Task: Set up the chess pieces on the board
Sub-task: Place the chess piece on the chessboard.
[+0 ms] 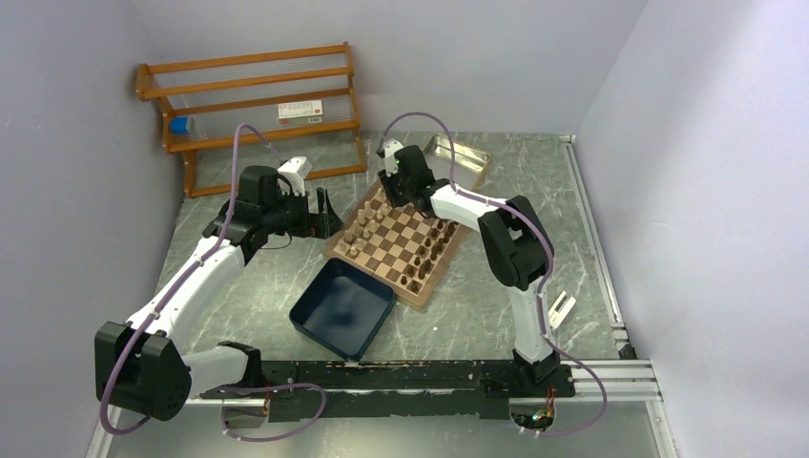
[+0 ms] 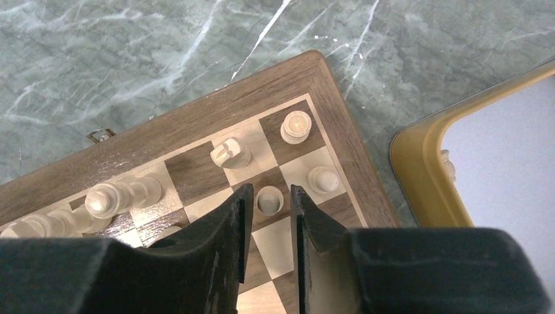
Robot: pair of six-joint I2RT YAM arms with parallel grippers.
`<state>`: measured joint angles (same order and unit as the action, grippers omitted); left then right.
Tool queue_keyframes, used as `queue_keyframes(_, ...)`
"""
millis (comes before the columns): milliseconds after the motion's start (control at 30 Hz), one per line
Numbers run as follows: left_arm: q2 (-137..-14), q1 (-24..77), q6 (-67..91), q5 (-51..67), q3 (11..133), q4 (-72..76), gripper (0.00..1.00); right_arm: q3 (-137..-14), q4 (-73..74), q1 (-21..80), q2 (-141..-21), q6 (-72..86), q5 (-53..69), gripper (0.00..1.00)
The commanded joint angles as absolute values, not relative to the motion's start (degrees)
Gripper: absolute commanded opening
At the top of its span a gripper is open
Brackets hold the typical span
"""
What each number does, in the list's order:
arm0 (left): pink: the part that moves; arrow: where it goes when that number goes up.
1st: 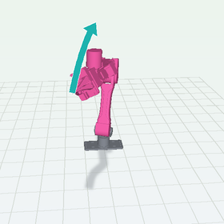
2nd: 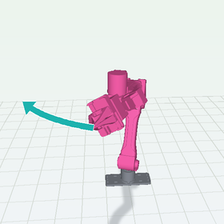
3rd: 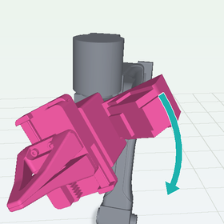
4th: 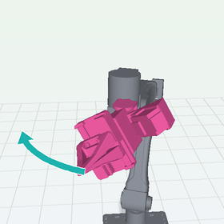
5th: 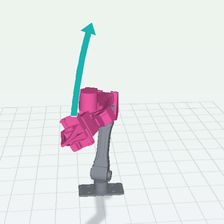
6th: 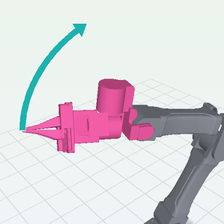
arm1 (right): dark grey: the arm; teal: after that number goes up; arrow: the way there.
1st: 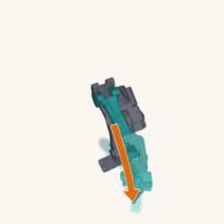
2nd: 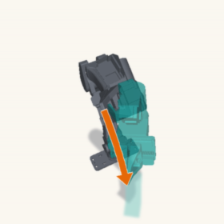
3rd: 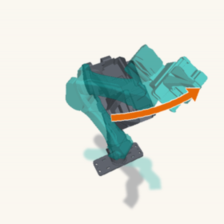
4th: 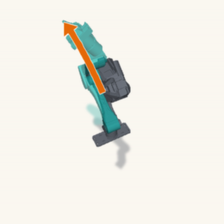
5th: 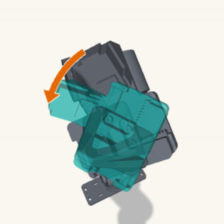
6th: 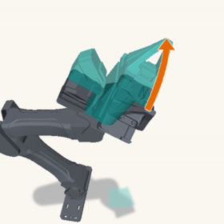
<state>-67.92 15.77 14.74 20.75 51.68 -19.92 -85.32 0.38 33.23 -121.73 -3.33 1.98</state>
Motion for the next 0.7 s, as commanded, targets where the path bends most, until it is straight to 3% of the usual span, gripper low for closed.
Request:
queue_keyframes(0, -66.8, 14.9, 14.0, 20.8, 51.4, -19.2, 0.99, -88.3, 2.1, 33.4, -121.5, -4.6, 0.4, 0.32)
queue_keyframes(467, -67.1, 14.9, 14.0, 18.6, 51.4, -19.5, 0.99, -84.4, 0.3, 29.1, -111.0, 1.7, 4.8, 0.37)
queue_keyframes(667, -67.7, 14.9, 13.4, 15.3, 51.4, -20.0, 0.99, -80.6, -2.8, 26.1, -108.3, 7.5, 0.5, 0.4)
